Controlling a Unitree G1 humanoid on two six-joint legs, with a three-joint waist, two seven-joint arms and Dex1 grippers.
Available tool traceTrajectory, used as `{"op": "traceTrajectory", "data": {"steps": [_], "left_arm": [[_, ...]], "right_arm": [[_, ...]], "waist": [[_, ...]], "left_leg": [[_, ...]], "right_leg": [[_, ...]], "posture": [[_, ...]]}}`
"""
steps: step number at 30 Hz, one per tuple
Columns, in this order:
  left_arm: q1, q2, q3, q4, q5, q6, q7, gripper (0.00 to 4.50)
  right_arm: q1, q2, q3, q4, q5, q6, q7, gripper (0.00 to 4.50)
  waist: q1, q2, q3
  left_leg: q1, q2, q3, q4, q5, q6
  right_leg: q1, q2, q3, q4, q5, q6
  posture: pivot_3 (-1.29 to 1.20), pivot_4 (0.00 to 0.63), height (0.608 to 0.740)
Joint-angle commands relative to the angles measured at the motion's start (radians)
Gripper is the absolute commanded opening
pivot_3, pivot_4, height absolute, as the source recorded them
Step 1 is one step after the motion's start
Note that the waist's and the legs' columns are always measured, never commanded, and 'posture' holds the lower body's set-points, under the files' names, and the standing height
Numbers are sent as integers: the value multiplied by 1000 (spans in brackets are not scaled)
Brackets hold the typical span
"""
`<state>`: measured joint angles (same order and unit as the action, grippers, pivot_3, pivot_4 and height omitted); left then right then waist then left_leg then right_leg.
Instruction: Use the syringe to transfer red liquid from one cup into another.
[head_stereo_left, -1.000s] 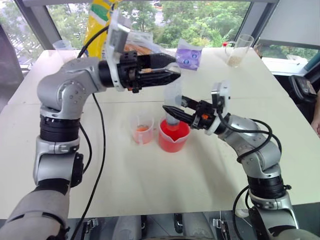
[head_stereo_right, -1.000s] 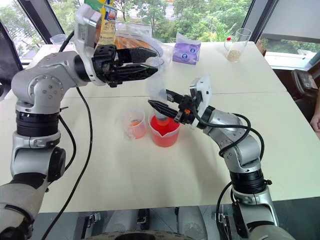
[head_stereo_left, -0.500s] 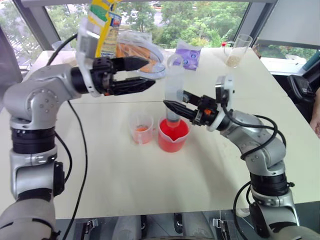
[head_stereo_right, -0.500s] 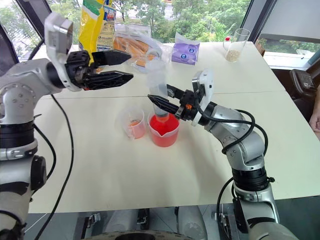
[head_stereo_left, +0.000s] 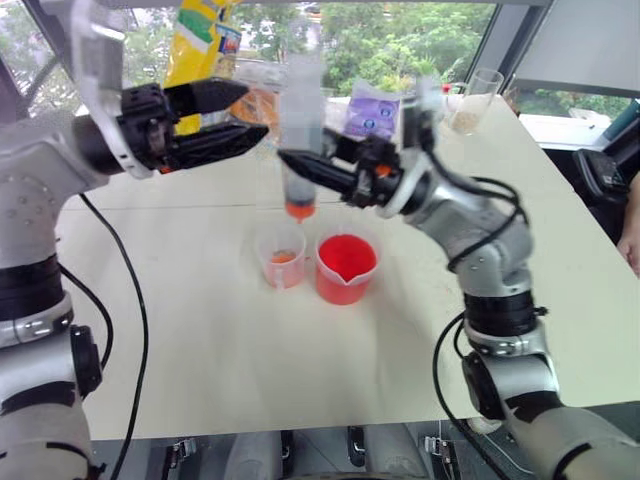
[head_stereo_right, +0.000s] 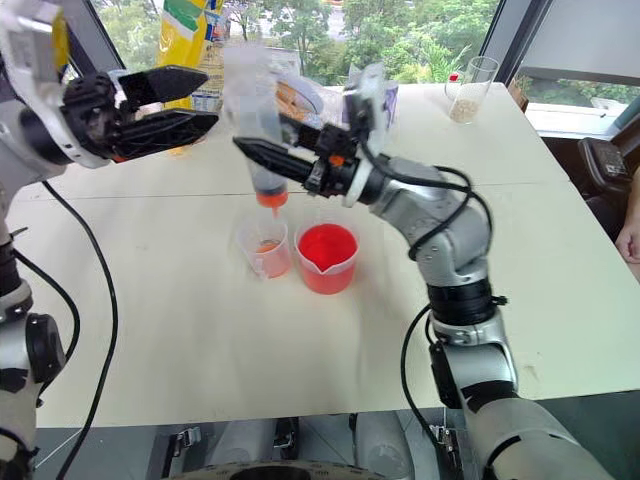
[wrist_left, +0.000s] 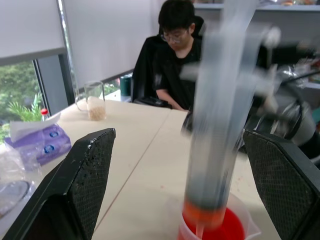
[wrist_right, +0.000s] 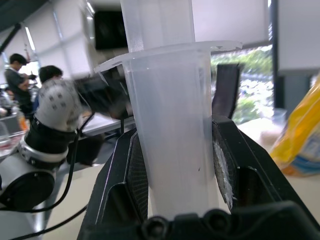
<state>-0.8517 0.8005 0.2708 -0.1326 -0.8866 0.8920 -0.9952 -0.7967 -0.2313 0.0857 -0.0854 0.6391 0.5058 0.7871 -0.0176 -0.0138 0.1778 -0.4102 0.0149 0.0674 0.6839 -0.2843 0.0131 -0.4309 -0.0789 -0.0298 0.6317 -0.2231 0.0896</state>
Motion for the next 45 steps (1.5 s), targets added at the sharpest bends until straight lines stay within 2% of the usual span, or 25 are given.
{"op": "traceTrajectory", "data": {"steps": [1,9,17,24,27,33,34,45], "left_arm": [[11,36,66,-52,-53,24,26,4168],[4,42,74,-89,-113,49,90,4168],[-37,-13,-27,-54,-39,-20,101,4168],[-35,-27,-58,-28,-23,-24,100,4168],[-26,-30,-61,-29,-16,-27,97,3337],[-20,-32,-62,-35,-13,-25,89,296],[-18,-31,-63,-36,-13,-25,86,76],[48,-13,-104,-74,28,-47,48,76]], "right_arm": [[-2,36,21,71,-51,-91,37,1406],[30,76,47,116,-94,-127,77,1406],[57,87,65,108,-122,-133,93,1406],[60,91,67,106,-133,-138,95,1406],[61,94,66,102,-137,-138,95,1406],[57,100,64,103,-143,-139,96,1406],[56,101,64,104,-144,-140,97,1406],[26,97,44,71,-130,-115,83,1406]], "waist": [[0,0,0],[3,0,0],[2,0,0],[0,0,0],[0,0,0],[2,0,0],[1,0,0],[1,0,0]], "left_leg": [[0,0,0,0,0,0],[0,0,0,0,0,0],[0,0,0,0,0,-1],[0,0,0,0,0,-1],[0,0,0,0,0,-1],[0,0,0,0,0,-1],[0,0,0,0,0,-1],[0,0,0,0,0,-1]], "right_leg": [[0,0,0,0,0,0],[0,-1,0,0,0,0],[0,0,0,0,0,0],[0,0,0,0,0,0],[0,0,0,0,0,0],[0,0,0,0,0,0],[0,0,0,0,0,0],[0,0,0,0,0,0]], "posture": [[0,150,740],[0,150,740],[0,150,740],[0,150,740],[0,150,740],[0,150,740],[0,150,740],[0,150,740]]}}
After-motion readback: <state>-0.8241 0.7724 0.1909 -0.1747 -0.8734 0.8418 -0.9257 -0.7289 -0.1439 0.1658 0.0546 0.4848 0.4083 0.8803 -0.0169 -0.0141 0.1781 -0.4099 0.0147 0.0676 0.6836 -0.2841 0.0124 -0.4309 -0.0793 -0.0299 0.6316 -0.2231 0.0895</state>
